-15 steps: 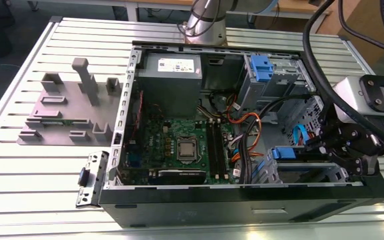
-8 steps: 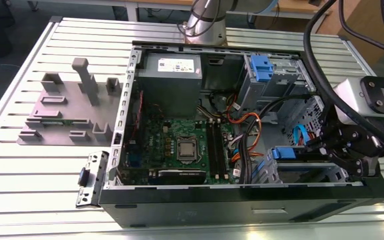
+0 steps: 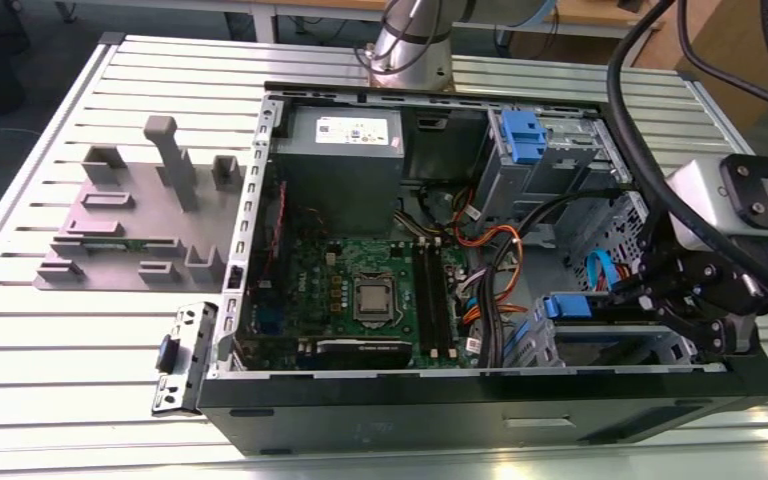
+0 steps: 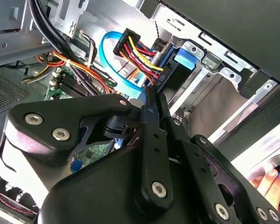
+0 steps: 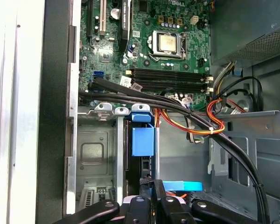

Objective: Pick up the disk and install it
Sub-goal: 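Insert the second disk wire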

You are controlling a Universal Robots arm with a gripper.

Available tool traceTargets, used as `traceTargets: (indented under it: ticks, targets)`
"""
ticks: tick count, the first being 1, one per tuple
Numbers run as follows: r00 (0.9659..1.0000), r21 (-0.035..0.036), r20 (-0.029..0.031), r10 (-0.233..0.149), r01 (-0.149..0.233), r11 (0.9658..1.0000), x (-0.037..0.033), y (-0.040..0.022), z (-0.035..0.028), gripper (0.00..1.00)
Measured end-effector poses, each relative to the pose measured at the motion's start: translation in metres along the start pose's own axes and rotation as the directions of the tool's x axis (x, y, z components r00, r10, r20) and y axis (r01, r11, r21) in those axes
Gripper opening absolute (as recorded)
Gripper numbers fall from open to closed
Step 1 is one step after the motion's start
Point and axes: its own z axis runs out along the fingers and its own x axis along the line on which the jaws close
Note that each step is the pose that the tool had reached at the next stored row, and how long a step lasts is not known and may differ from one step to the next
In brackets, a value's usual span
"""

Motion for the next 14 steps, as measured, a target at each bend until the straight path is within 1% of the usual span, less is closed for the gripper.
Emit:
traceTargets:
  ticks: [10, 12, 14]
  targets:
    - [1.0000, -0.0005, 0.0000, 0.000, 0.000, 1.0000, 0.0011, -0.0004, 0.0024, 0.16]
    - [1.0000, -0.0005, 0.0001, 0.000, 0.000, 1.0000, 0.0011, -0.0004, 0.0024, 0.16]
    - [1.0000, -0.0004, 0.0004, 0.000, 0.000, 1.0000, 0.0009, -0.0003, 0.0011, 0.16]
